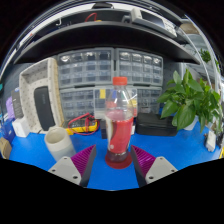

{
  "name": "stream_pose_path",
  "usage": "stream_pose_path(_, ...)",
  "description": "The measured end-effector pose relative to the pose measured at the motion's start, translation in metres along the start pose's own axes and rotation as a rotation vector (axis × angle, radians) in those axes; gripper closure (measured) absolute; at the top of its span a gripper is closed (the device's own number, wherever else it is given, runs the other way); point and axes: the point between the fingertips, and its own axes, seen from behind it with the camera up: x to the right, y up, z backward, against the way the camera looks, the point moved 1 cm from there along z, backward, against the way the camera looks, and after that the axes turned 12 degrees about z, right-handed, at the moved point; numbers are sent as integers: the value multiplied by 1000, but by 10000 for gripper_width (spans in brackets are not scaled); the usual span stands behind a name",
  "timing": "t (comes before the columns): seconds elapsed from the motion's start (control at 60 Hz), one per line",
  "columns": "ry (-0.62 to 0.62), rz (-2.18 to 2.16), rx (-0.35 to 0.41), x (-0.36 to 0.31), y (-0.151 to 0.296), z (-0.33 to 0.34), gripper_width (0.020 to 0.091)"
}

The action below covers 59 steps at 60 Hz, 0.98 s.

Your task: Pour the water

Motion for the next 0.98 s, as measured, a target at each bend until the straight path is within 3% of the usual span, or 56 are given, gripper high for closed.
stream_pose_path(0.533,63,40,36,-56,91,166,411)
stream_pose_path(0.983,54,57,68,-61,109,210,412)
